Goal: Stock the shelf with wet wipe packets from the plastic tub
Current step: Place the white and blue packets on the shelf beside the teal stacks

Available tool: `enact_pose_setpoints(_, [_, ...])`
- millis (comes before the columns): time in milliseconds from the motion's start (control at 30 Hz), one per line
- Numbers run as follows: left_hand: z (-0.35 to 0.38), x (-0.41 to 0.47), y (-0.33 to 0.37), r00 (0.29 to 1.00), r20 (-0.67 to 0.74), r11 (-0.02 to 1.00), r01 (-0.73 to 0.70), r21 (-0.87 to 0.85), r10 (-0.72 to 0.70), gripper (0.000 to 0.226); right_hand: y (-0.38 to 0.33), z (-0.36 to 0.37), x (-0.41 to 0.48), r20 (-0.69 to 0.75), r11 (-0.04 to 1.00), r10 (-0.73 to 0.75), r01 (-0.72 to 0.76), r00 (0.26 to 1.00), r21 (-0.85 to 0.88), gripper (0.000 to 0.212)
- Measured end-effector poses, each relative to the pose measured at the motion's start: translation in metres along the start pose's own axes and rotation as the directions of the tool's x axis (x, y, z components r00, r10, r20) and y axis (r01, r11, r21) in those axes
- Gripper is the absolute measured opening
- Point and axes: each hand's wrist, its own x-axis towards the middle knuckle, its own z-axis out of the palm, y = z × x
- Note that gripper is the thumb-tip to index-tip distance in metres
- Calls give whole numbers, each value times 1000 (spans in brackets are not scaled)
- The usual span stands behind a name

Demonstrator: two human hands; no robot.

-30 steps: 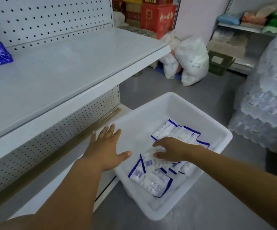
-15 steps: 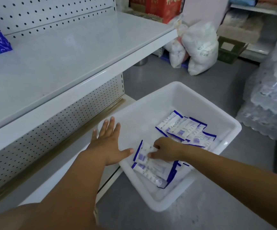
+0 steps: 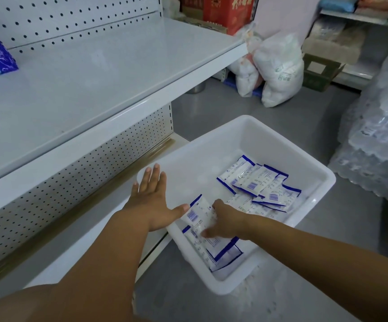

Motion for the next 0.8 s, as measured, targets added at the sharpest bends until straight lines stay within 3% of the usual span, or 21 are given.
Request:
enact_pose_setpoints(133, [-6, -2, 4, 998, -56, 989, 6, -147, -15, 107, -2, -11, -8, -21, 989, -20, 23, 1000, 146, 84])
enact_pose_setpoints(300, [-30, -20, 22, 976, -207, 897, -34, -442, -66, 89, -7, -47, -35, -277, 917, -96, 193, 956, 350, 75])
enact_pose_setpoints(400, [-49, -23, 36, 963, -243, 708, -89, -701, -120, 86, -14, -73, -56, -351, 774, -153, 333, 924, 539, 64])
enact_pose_setpoints(533, [-72, -34, 54, 972, -221, 394, -172, -903, -81, 108, -50, -102, -89, -412, 579, -299, 506, 861, 639, 63])
enact_pose_setpoints(667, [-102, -59, 68, 954, -298, 225, -282, -932, -39, 62, -99, -116, -108, -467, 469, -418, 626, 779, 624, 61])
enact_pose_setpoints(800, [-124, -81, 58, 847, -490, 157, -465, -871, -209, 25, -151, -119, -113, -481, 423, -506, 692, 716, 584, 48])
